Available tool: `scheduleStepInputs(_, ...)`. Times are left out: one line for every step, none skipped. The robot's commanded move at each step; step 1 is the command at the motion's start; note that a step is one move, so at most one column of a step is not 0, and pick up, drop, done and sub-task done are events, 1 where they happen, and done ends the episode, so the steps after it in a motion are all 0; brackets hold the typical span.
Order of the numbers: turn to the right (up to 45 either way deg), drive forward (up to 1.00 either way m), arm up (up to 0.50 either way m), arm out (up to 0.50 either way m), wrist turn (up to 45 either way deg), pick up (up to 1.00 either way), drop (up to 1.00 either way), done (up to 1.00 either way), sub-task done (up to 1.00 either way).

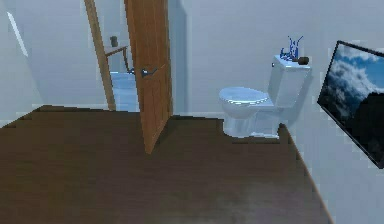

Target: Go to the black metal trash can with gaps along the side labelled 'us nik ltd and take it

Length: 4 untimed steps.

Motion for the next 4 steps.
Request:
scheduleStepInputs(0.0, 0.0, 0.0, 0.0, 30.0, 0.0, 0.0, 0.0, 0.0)
scheduleStepInputs(0.0, 0.0, -0.3, 0.0, 0.0, 0.0, 0.0, 0.0, 0.0)
scheduleStepInputs(0.0, 0.0, 0.0, 0.0, 0.0, 1.0, 0.0, 0.0, 0.0)
scheduleStepInputs(0.0, 0.0, 0.1, 0.0, 0.0, 0.0, 0.0, 0.0, 0.0)
